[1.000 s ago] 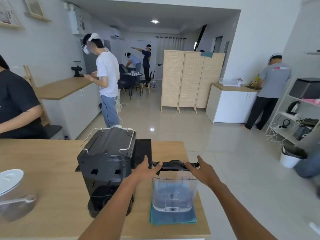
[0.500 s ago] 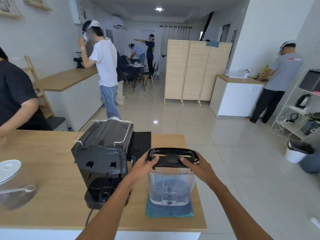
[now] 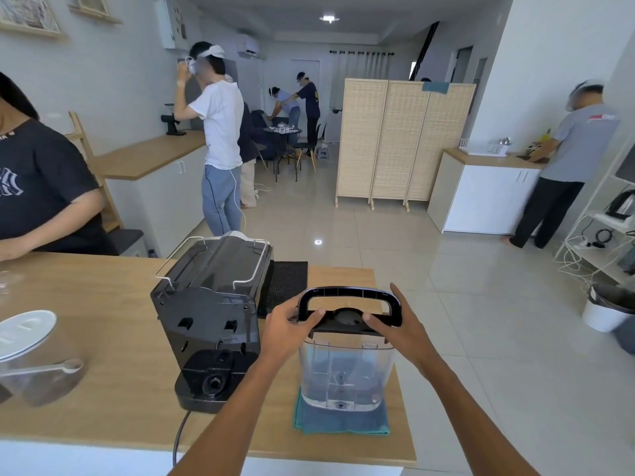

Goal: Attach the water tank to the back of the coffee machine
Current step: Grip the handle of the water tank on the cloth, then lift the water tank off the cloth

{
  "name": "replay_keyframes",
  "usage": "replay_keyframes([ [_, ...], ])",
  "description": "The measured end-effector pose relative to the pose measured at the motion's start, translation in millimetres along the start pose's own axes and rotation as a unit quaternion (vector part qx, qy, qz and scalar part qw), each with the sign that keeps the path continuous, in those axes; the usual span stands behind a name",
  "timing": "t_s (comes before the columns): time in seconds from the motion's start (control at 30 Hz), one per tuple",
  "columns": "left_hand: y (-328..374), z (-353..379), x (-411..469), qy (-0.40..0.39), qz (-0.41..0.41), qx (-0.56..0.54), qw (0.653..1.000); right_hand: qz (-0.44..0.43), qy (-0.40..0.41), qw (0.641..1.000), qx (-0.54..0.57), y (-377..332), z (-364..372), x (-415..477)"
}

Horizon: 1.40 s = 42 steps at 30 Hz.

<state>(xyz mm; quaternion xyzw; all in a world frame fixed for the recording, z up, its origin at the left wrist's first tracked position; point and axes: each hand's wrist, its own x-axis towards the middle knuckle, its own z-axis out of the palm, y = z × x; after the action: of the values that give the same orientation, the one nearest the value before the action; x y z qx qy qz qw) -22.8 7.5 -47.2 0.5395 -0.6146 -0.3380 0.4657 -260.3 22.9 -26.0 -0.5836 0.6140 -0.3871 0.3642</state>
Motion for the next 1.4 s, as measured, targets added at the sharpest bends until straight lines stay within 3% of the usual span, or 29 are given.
replay_keyframes([
  [0.3, 2, 8, 0, 0.026, -0.009, -0.031, 0.999, -0.001, 0.044, 0.998, 0.036, 2, 6, 2],
  [0.5, 5, 10, 1, 0.034, 0.01, 0.008, 0.999, -0.023, 0.047, 0.998, 0.041, 4, 8, -4],
  [0.9, 13, 26, -1, 0.094, -0.051, -0.066, 0.992, -0.001, 0.085, 0.995, 0.061, 5, 10, -2],
  [1.1, 11, 25, -1, 0.073, -0.114, -0.079, 0.988, -0.004, 0.084, 0.993, 0.087, 9, 13, -3],
  [1.4, 3, 16, -15, -0.016, -0.075, -0.094, 0.993, -0.01, 0.005, 0.995, 0.095, 25, 5, -10],
])
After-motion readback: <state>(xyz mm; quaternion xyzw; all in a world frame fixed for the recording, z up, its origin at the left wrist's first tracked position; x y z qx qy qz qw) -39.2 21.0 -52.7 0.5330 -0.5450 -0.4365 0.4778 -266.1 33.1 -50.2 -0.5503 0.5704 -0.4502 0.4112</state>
